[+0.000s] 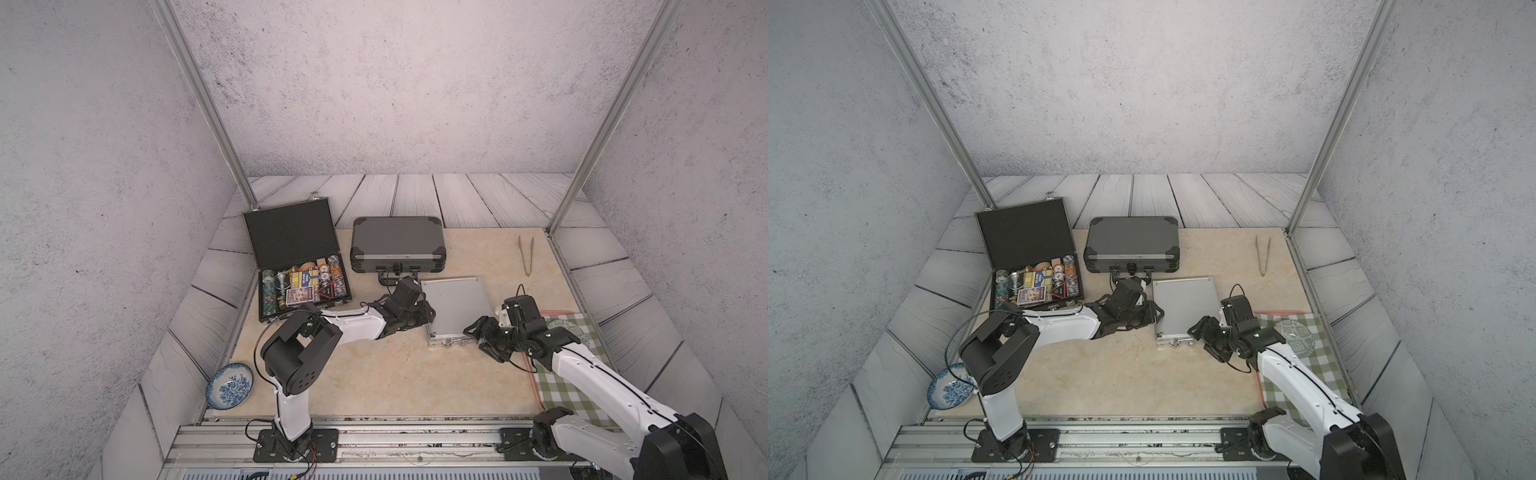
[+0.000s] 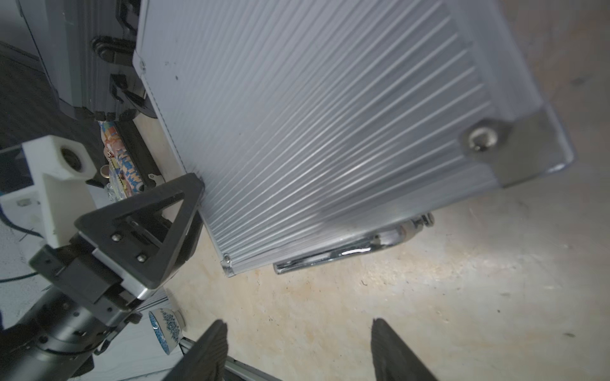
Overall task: Close the poker set cases
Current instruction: Move the poker set case to the center of the board.
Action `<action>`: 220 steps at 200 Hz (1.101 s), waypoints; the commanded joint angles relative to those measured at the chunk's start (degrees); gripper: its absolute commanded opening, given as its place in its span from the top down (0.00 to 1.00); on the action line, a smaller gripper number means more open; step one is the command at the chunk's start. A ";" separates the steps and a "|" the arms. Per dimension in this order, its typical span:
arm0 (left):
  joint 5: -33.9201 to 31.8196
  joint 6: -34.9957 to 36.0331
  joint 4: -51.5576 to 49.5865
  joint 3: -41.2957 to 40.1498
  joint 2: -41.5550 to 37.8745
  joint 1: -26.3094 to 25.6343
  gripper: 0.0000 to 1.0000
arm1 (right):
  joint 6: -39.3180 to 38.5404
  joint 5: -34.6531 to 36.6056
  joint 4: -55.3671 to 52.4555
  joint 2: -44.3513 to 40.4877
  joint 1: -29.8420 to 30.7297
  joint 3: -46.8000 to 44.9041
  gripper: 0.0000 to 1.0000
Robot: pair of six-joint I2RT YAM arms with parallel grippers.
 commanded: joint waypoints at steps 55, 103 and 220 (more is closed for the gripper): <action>4.86 3.93 -3.45 2.68 3.55 -0.58 0.58 | 15.25 9.32 12.34 3.07 1.31 -5.65 0.31; 10.06 6.65 -4.22 6.28 6.93 -0.58 0.58 | 17.79 12.09 15.02 5.04 1.33 -7.24 0.34; 10.49 10.94 -9.34 15.37 12.61 0.21 0.58 | 16.24 22.29 10.68 4.39 0.71 -6.86 0.44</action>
